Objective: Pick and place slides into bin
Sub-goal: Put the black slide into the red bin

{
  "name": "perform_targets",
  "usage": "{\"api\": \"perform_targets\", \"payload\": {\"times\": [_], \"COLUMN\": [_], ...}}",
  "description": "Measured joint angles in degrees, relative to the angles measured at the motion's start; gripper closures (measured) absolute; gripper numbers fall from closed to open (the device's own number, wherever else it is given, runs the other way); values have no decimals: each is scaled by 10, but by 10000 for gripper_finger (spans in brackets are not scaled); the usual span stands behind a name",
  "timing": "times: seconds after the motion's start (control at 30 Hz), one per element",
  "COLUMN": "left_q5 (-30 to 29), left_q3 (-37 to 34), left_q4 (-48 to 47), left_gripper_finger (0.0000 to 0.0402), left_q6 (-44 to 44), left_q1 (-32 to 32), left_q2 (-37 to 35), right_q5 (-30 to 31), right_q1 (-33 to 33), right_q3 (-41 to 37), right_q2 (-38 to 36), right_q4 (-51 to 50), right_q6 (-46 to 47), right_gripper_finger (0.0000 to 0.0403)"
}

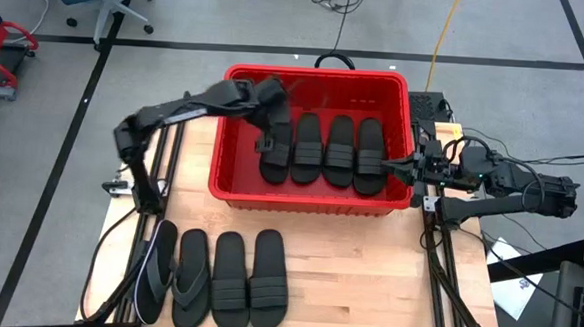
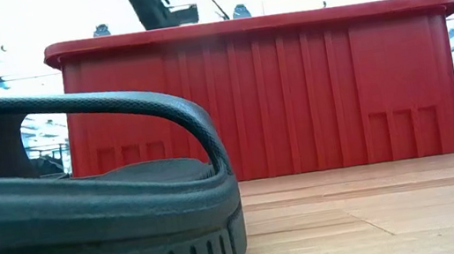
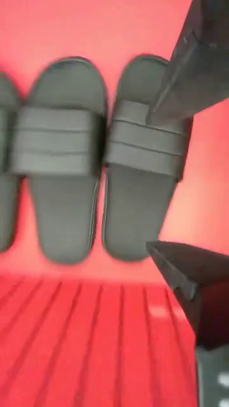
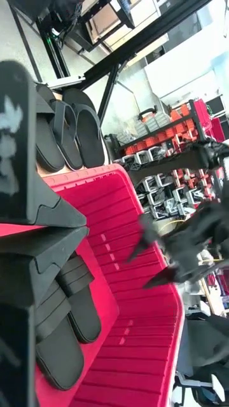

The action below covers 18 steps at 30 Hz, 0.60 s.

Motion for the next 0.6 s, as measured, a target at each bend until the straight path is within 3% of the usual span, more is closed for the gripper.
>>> {"api": "perform_targets", "payload": {"times": [0.1,0.3,0.33,0.47,0.6], "left_q5": [34,265,298,396,411], "left_q3": [0,0,0,-5,-62], "left_q4": [4,127,153,220,240], "left_gripper_finger": [172,365,382,383,395], "left_q6": [-40,-80,-92,-139,-179], "left_q1": [0,-2,-2,-6,-28], "left_q2": [-68,-212,-231,-299,-366], "right_q5": [0,1,1,-24,-18], "right_q1": [0,0,0,9,43], "right_q3": [0,0,0,0,0], "right_q2": [0,0,0,4,27], "right_q4": [0,3,4,33,82], "right_q6": [-5,-17,-18,-40,-48], "right_gripper_finger": [403,403,403,403,403]}}
